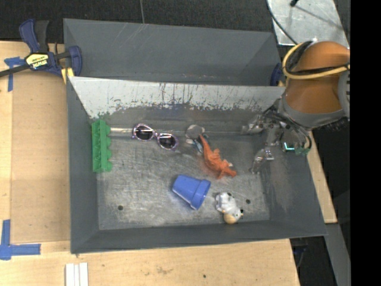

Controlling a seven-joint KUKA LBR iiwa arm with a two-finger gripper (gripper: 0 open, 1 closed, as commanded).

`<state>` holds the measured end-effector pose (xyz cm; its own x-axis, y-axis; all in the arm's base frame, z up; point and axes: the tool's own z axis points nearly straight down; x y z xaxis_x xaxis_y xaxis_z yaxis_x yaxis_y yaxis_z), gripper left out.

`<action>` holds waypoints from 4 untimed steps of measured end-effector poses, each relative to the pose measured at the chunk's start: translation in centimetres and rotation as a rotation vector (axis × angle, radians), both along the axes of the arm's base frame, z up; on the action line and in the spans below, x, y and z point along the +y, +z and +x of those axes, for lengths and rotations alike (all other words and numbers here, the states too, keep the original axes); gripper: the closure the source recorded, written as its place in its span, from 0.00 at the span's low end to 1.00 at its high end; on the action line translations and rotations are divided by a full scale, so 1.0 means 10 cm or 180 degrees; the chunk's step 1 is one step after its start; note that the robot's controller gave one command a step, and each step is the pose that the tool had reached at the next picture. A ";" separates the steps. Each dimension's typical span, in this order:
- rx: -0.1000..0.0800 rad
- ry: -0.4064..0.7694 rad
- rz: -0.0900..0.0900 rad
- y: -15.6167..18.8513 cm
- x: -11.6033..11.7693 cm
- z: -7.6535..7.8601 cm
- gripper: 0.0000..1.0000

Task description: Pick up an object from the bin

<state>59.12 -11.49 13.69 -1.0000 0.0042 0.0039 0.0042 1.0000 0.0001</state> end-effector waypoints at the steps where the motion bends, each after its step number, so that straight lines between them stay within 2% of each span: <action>1: -0.0025 0.0009 -0.0004 0.04 0.00 0.02 0.00; 2: -0.0034 -0.0268 -0.0010 -0.60 0.50 0.04 0.00; 3: -0.0019 -0.0652 0.0000 -0.20 0.50 0.09 0.00; 4: -0.0035 -0.0794 0.0000 -0.15 0.61 0.20 0.00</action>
Offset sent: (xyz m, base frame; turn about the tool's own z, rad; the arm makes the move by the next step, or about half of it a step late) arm 0.0017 0.0556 -0.0669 0.0880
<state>61.15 -5.38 12.16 -0.9680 0.2509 -0.0068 0.2509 0.9680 0.0016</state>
